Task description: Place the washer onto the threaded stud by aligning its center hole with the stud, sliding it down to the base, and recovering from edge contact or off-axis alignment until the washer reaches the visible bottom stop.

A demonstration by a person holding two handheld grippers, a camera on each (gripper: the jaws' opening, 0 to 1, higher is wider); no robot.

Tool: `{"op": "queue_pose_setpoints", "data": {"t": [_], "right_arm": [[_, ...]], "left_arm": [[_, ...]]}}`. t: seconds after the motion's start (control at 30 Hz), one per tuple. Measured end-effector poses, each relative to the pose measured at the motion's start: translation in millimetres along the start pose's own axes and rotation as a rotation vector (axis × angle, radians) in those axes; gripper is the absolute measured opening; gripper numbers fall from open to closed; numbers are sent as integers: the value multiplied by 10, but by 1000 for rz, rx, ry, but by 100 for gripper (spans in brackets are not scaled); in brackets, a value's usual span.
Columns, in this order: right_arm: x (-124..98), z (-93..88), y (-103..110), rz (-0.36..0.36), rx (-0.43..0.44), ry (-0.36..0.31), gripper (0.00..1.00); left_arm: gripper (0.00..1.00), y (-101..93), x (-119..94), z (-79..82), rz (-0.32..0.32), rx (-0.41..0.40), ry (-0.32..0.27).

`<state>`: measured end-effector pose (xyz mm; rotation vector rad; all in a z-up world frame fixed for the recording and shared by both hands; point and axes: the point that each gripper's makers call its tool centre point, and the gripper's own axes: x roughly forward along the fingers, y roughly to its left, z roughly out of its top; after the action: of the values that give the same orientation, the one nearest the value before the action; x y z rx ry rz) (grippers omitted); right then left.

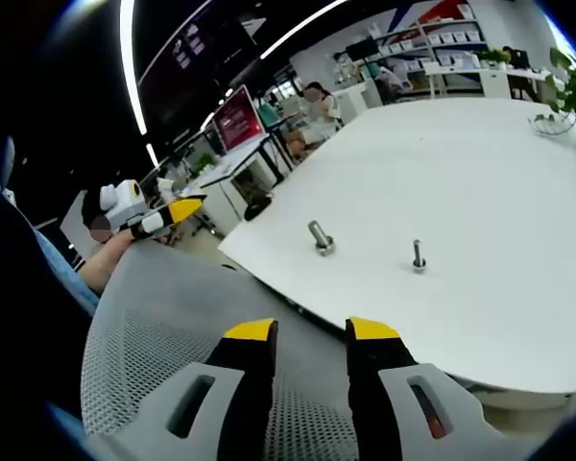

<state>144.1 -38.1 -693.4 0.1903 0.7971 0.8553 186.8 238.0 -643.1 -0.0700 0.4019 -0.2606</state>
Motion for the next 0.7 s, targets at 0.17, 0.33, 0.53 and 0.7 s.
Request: {"op": "queue_pose_setpoints", "data": {"t": [0.17, 0.33, 0.53, 0.7], "right_arm": [[3, 0, -12, -10, -1, 3, 34], [18, -35, -1, -2, -3, 29, 34], [10, -31, -16, -11, 9, 23, 34], [7, -37, -14, -9, 9, 25, 34]], "left_arm": [[59, 36, 11, 0, 19, -5, -1], [52, 26, 10, -47, 11, -21, 23], [52, 55, 0, -49, 24, -30, 20], [51, 46, -1, -83, 21, -36, 40]]}}
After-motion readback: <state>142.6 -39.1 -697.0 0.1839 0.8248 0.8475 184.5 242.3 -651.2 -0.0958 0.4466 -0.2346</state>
